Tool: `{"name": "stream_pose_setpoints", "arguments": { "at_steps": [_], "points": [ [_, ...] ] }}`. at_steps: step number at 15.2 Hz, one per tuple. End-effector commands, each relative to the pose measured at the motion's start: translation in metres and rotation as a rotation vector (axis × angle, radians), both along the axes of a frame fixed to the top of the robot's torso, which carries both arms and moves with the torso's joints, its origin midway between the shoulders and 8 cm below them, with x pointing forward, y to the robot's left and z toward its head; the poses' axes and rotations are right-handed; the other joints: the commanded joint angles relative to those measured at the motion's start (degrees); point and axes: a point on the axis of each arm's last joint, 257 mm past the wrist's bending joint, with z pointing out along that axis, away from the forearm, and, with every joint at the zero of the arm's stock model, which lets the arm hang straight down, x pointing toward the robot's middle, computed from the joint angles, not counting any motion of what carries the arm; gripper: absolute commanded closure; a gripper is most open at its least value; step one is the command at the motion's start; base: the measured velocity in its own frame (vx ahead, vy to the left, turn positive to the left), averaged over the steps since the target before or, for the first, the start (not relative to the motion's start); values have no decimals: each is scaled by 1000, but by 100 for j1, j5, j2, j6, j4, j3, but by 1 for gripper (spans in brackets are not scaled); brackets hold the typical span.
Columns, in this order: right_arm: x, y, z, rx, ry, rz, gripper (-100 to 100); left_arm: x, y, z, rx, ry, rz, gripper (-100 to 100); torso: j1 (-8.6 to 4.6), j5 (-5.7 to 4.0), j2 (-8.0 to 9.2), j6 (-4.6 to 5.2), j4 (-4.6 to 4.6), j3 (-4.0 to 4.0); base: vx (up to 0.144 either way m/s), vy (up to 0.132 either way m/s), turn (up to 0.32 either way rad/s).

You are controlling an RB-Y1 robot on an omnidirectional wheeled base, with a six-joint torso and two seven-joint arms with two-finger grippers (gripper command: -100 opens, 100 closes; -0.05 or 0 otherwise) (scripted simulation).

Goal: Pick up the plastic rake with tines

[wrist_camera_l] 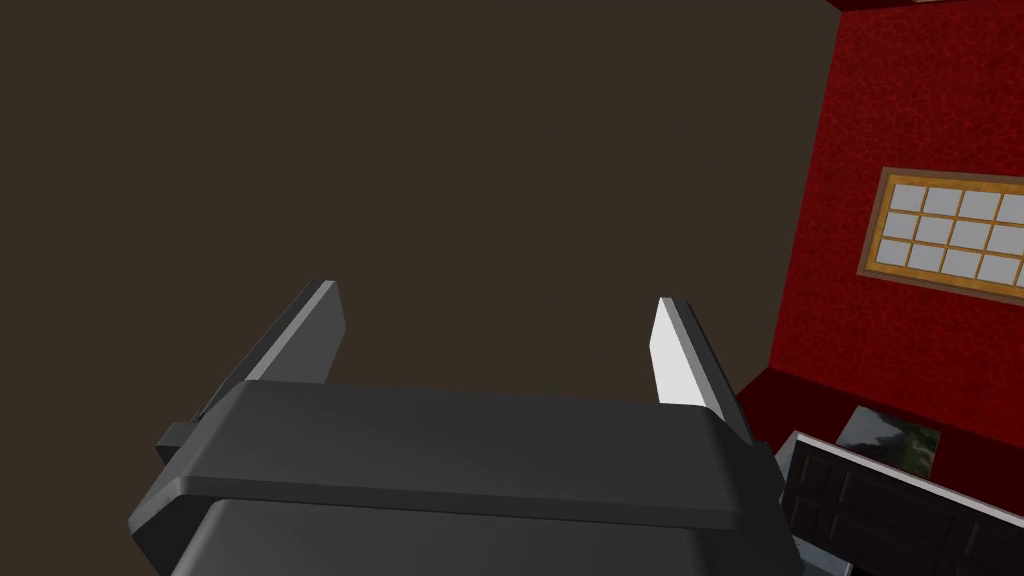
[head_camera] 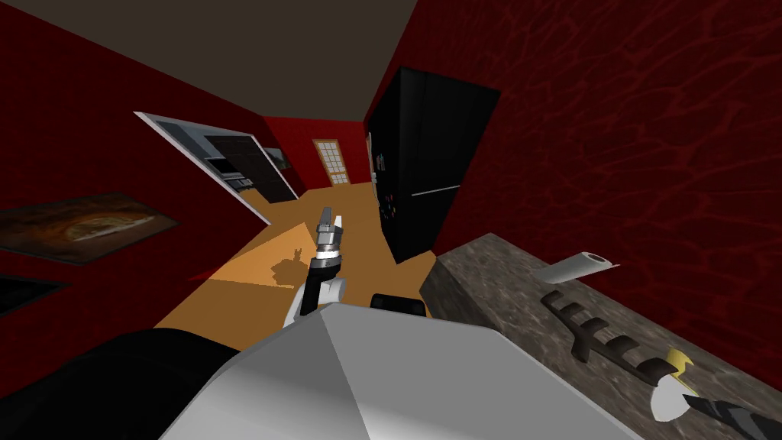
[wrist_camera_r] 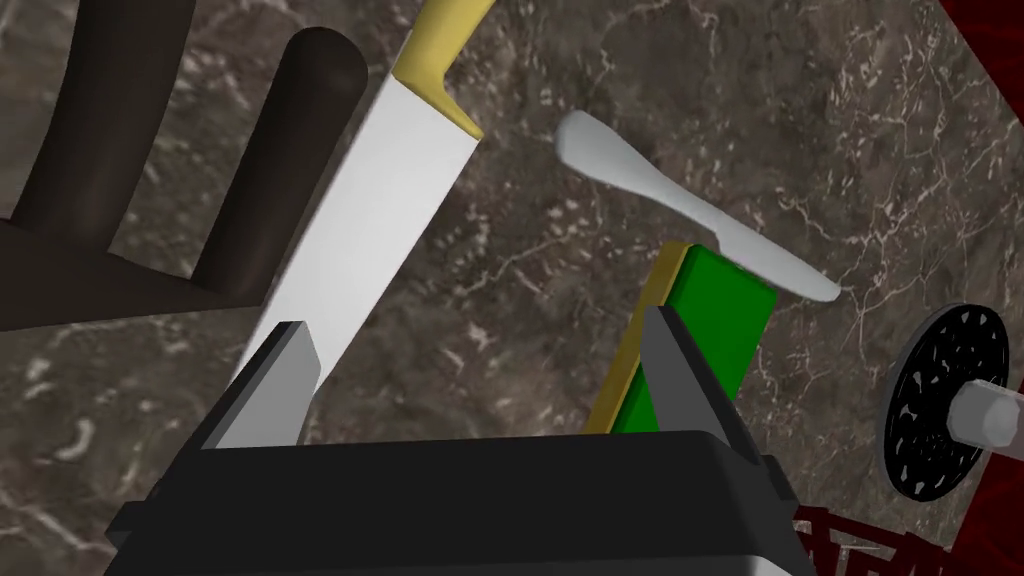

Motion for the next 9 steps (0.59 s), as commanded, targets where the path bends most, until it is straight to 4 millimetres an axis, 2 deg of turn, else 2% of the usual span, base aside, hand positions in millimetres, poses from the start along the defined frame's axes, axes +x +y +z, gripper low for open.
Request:
{"name": "stream_pose_setpoints", "arguments": {
  "at_steps": [1,3,4,9],
  "points": [
    [-14,3,-3,56,-14,-71,-100,0,0,0,0,0,0,0,0,0,0,0,0,0,45,-13,159],
    [-16,7,-5,72,-4,-75,-100,0,0,0,0,0,0,0,-1,-2,0,5,0,-1,27,-9,15],
    [-27,7,-2,115,-40,-154,-100,0,0,0,0,0,0,0,1,-2,4,6,1,2,28,-3,98],
    [-43,22,-6,212,-45,-241,-100,0,0,0,0,0,0,0,0,-1,-1,1,0,-1,34,-8,118]
  ]
}}
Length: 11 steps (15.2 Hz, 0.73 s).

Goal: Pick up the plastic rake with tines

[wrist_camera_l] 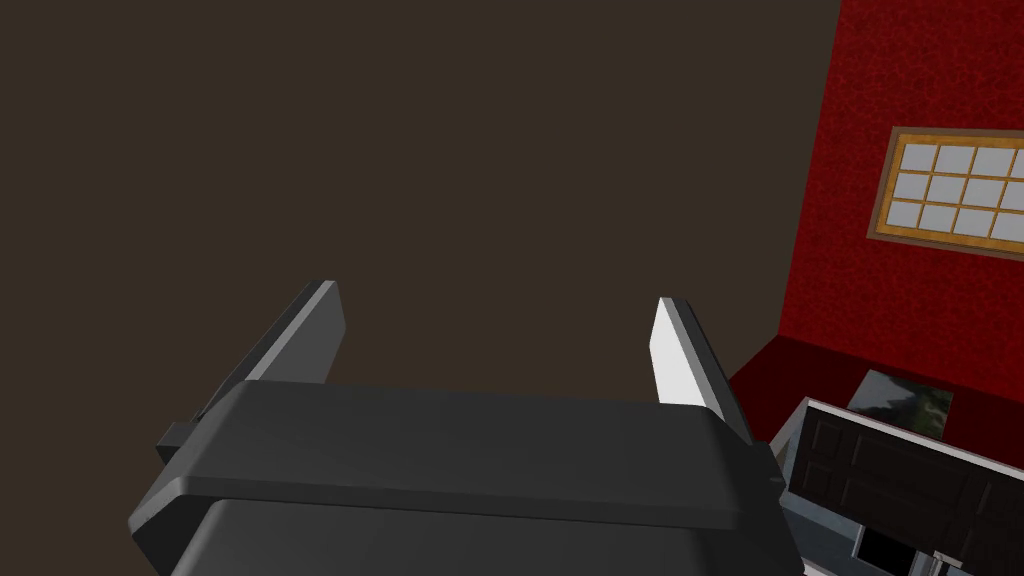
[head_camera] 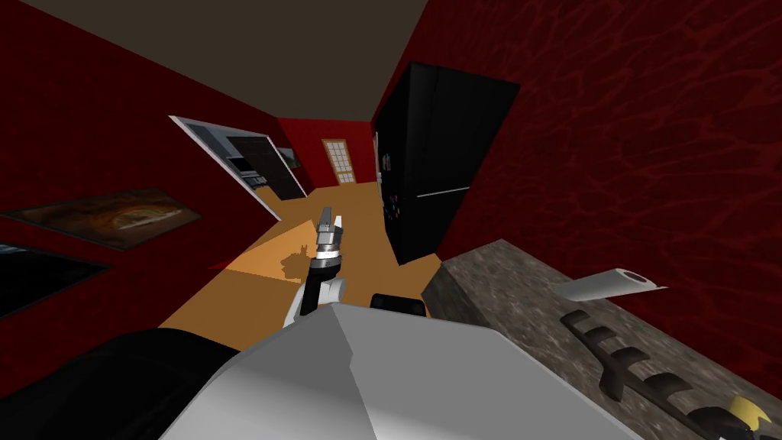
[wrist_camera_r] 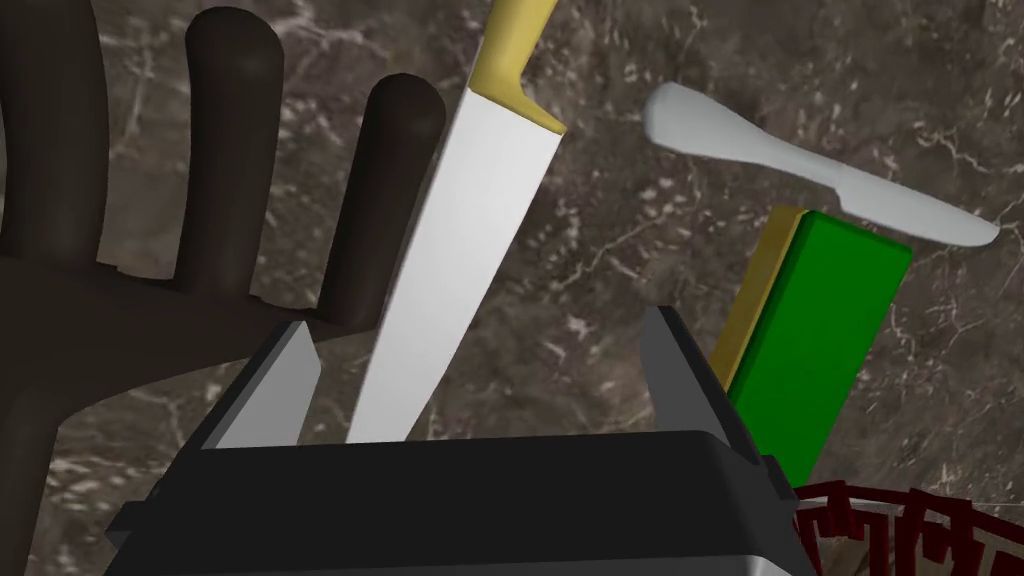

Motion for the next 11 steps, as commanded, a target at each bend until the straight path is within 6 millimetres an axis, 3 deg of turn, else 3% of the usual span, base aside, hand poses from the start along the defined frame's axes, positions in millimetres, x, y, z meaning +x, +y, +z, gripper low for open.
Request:
{"name": "stream_pose_setpoints", "arguments": {
  "at_steps": [1,11],
  "points": [
    [-4,5,-1,27,4,-16,-100,0,0,0,0,0,0,0,0,0,0,0,0,0,20,-9,-12],
    [-37,50,-9,287,-74,-286,-100,0,0,0,0,0,0,0,1,0,2,0,0,1,31,-10,103]
  ]
}}
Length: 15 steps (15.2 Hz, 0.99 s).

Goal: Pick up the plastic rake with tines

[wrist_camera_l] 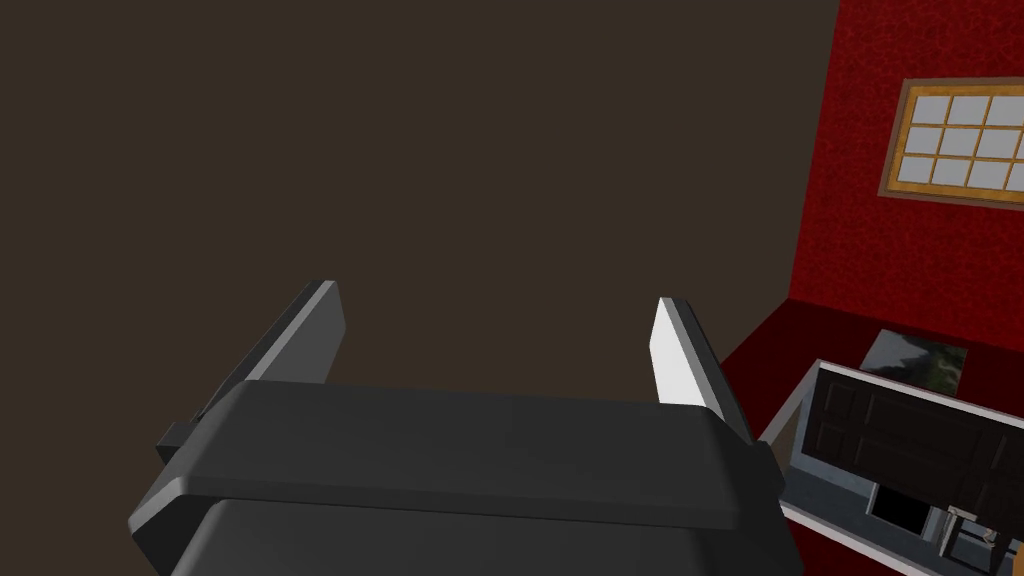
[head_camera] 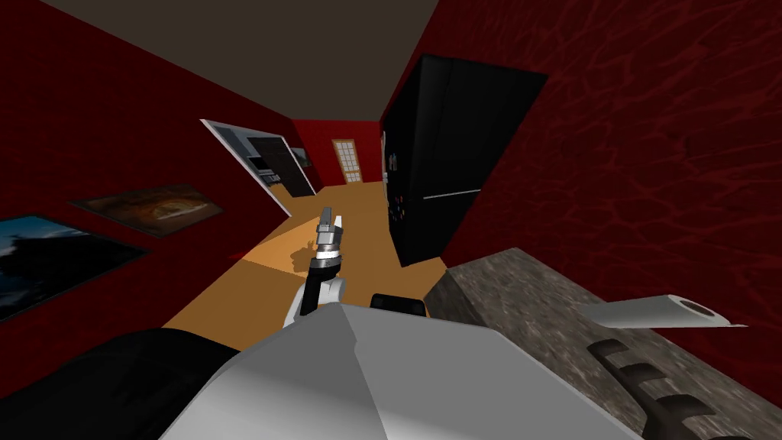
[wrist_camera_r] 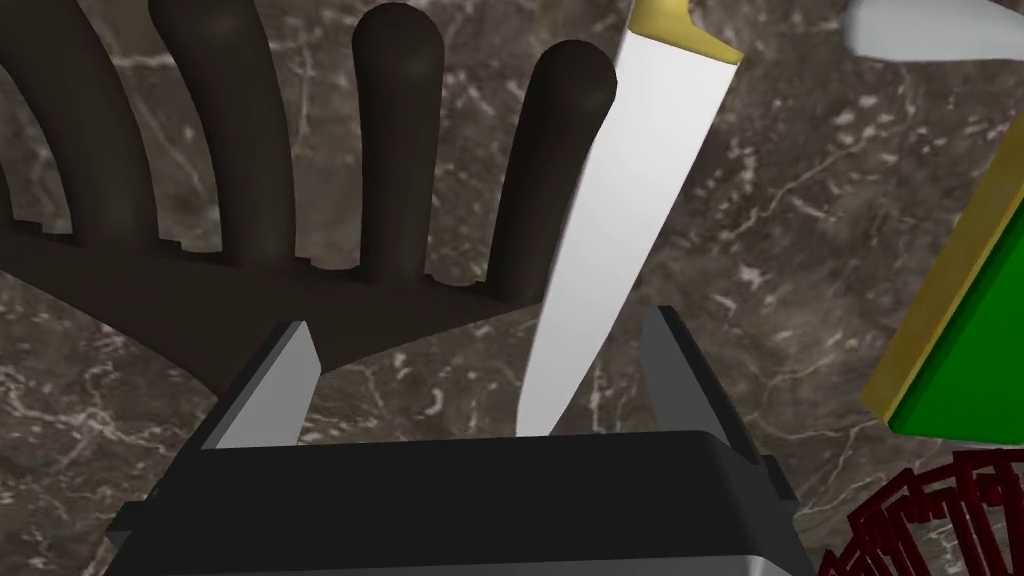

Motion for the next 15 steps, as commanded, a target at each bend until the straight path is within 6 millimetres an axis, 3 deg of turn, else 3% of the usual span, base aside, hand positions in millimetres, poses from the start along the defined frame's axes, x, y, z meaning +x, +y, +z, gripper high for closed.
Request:
{"name": "stream_pose_setpoints", "arguments": {
  "at_steps": [1,9,11,15],
  "points": [
    [-5,13,-3,61,-8,-46,-100,0,0,0,0,0,0,0,0,0,0,0,0,0,33,-9,118],
    [-23,65,-12,291,-48,-227,-100,0,0,0,0,0,0,0,1,0,2,0,0,1,27,-10,92],
    [-24,66,-13,293,-48,-229,-100,0,0,0,0,0,0,0,2,0,4,2,1,2,16,-4,52],
    [-32,94,-19,404,-57,-308,-100,0,0,0,0,0,0,0,4,0,7,1,2,4,12,-1,74]
  ]
}}
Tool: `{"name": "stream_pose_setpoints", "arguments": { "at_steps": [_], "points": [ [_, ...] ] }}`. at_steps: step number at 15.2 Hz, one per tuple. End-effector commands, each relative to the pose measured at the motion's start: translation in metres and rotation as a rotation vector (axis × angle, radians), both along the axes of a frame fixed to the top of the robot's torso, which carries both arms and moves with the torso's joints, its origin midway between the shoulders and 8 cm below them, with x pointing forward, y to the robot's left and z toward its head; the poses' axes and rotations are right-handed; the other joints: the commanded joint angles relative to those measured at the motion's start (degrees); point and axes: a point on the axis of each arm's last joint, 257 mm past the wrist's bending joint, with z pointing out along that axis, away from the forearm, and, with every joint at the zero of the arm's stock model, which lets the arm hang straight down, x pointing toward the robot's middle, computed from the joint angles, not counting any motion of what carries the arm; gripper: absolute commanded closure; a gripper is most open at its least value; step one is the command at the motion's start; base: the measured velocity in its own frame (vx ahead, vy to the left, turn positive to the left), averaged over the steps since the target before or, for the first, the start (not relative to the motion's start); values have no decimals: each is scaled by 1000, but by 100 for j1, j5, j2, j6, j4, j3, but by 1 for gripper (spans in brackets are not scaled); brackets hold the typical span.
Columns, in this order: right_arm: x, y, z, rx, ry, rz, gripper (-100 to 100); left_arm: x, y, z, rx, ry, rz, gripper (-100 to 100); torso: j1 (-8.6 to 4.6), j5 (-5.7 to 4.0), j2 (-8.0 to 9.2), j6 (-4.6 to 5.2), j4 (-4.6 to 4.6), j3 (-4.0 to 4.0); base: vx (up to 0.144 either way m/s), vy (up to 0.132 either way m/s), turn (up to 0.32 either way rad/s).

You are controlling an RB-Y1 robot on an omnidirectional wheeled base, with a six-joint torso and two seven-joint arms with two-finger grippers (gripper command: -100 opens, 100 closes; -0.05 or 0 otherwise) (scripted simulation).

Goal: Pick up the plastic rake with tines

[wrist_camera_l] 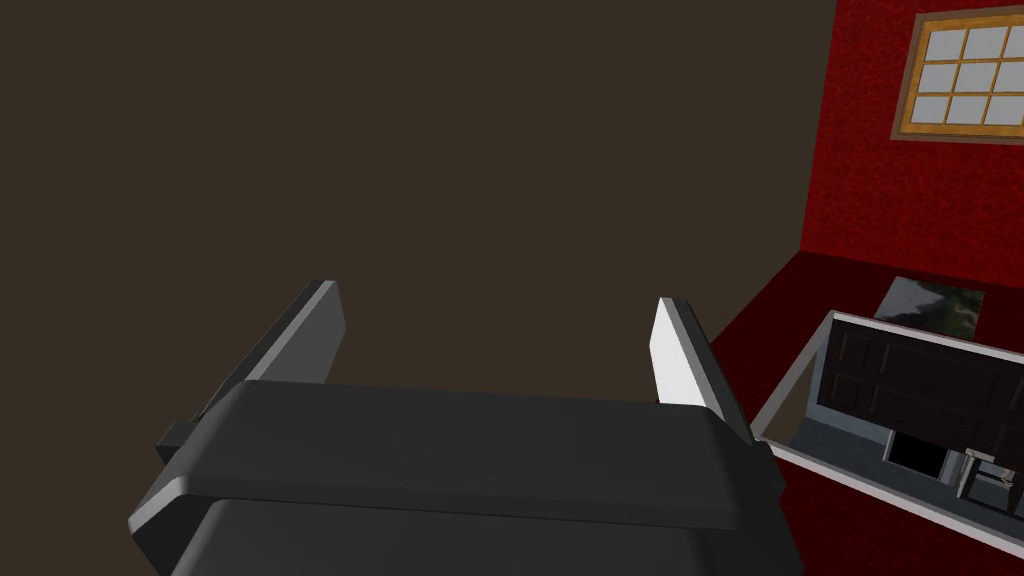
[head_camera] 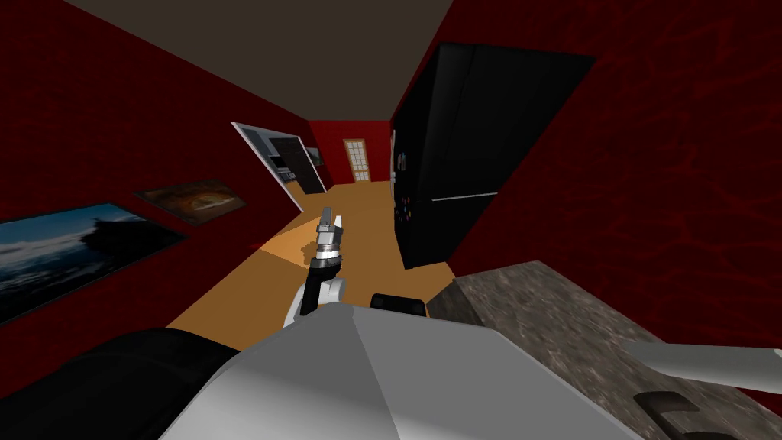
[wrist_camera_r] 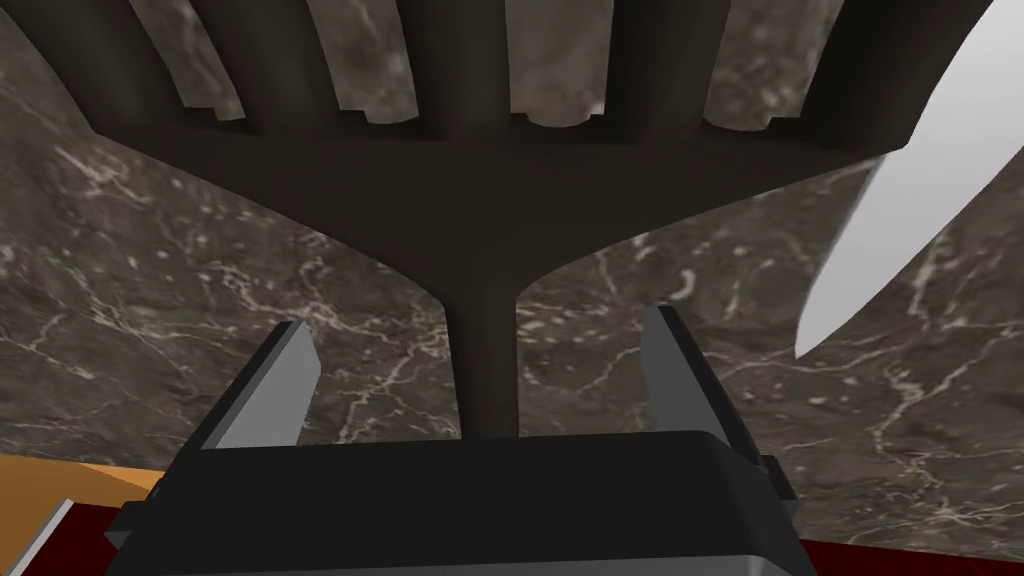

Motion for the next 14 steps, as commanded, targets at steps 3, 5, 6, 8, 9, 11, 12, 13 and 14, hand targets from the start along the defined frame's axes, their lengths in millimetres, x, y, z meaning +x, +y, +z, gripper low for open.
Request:
{"name": "stream_pose_setpoints", "arguments": {
  "at_steps": [3,5,6,8,9,11,12,13,14],
  "points": [
    [1,6,-18,8,0,-15,-100,0,0,0,0,0,0,0,0,-1,6,-1,1,3,-12,-2,46],
    [2,8,-26,8,0,-19,-100,0,0,0,0,0,0,0,0,-1,16,-1,3,9,-36,0,64],
    [1,8,-20,10,0,-17,-100,0,0,0,0,0,0,0,-1,0,18,0,4,10,-20,-1,16],
    [2,7,-21,8,0,-18,100,0,0,0,0,0,0,0,0,1,13,2,3,8,-6,-1,-9],
    [1,7,-21,8,2,-18,100,0,0,0,0,0,0,0,1,0,9,-6,5,6,0,0,0],
    [1,7,-21,9,1,-18,100,0,0,0,0,0,0,0,-5,-3,7,-2,3,5,0,0,0],
    [0,3,-8,7,0,-9,100,0,0,0,0,0,0,0,-6,-3,7,-2,3,5,20,-1,-78],
    [0,2,-3,7,0,-5,100,0,0,0,0,0,0,0,-6,3,5,3,2,3,43,-2,-114],
    [0,4,-11,5,0,-12,100,0,0,0,0,0,0,0,-4,5,0,3,1,1,27,-1,-50]
  ]
}}
